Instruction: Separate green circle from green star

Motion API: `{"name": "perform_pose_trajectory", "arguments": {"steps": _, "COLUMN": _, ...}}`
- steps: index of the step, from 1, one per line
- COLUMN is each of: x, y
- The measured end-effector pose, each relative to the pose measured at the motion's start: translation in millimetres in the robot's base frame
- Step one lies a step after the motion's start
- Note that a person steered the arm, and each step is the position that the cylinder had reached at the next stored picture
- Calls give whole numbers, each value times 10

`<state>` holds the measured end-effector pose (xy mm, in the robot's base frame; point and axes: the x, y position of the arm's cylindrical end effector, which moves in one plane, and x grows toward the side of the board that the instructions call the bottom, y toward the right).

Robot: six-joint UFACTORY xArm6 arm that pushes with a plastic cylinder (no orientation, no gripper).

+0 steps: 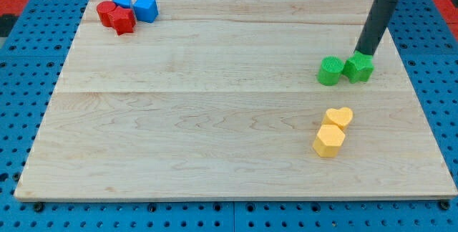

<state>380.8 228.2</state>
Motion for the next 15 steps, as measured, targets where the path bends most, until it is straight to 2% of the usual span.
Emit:
{"name": "perform_pose_trajectory", "arguments": {"steps": 1, "x": 264, "y": -75}}
{"name": "perform_pose_trajectory", "arguments": {"steps": 2, "x": 262, "y": 223}}
{"name": "perform_pose_trajectory", "arguments": {"steps": 3, "x": 612, "y": 601}}
{"name": "perform_pose_trajectory", "arguments": {"steps": 4, "x": 614, "y": 90}}
{"name": "perform_pose_trajectory", "arguments": {"steps": 6, "x": 338, "y": -953}}
{"name": "perform_pose_trajectory", "arguments": {"steps": 8, "x": -205, "y": -1158}}
{"name": "perform_pose_trajectory", "arguments": {"steps": 9, "x": -257, "y": -1595}}
{"name": "perform_pose_trajectory", "arguments": {"steps": 11, "x": -181, "y": -2749}}
{"name": "perform_pose_trajectory", "arguments": {"steps": 12, "x": -193, "y": -3637}}
{"name": "perform_pose_trajectory", "arguments": {"steps": 13, "x": -381, "y": -3962}}
{"name": "perform_pose_trajectory", "arguments": {"steps": 14, "x": -415, "y": -4064}}
{"name": "perform_pose_trajectory", "arguments": {"steps": 15, "x": -394, "y": -3067}}
